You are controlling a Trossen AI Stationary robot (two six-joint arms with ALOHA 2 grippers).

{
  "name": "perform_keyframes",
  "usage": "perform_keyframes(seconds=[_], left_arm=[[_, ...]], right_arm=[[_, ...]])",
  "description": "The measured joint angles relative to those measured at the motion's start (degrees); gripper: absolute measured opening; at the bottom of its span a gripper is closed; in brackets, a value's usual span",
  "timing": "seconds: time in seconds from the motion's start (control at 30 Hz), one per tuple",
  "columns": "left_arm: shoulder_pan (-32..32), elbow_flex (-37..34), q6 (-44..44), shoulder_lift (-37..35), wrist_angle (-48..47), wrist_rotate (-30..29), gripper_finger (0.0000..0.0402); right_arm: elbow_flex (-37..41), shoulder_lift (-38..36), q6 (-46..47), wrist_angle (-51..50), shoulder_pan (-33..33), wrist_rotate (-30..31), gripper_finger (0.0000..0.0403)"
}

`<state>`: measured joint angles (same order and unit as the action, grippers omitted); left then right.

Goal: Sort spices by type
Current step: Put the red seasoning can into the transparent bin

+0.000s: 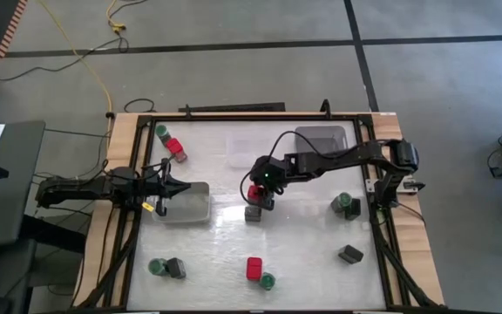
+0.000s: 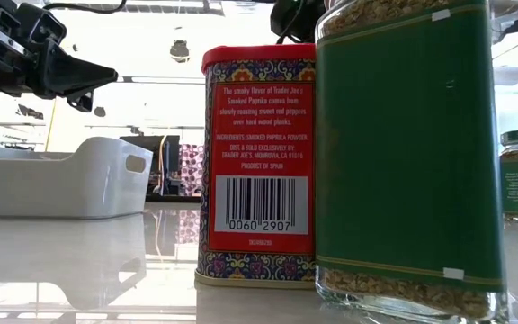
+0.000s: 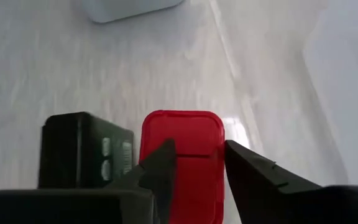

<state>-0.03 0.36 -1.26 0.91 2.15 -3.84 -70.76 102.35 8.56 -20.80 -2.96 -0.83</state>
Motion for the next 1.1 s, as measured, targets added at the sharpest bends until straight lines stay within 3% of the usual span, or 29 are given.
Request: perform_keyframes(seconds=[0.47, 0.73, 1.1], left_arm=[[0.0, 0.0, 0.0, 0.0, 0.0, 0.0, 0.0000], [0.0, 0.0, 0.0, 0.0, 0.0, 0.0, 0.0000], [0.0, 0.0, 0.0, 0.0, 0.0, 0.0, 0.0000]], right_arm=[[0.0, 0.0, 1.1, 0.8, -2.1, 0.1, 0.0261], [0.0, 0.0, 4.9, 5.3, -1.7, -0.3, 0.0265], [0.0, 0.1, 1.5, 2.4, 0.5, 2.5, 0.0265]])
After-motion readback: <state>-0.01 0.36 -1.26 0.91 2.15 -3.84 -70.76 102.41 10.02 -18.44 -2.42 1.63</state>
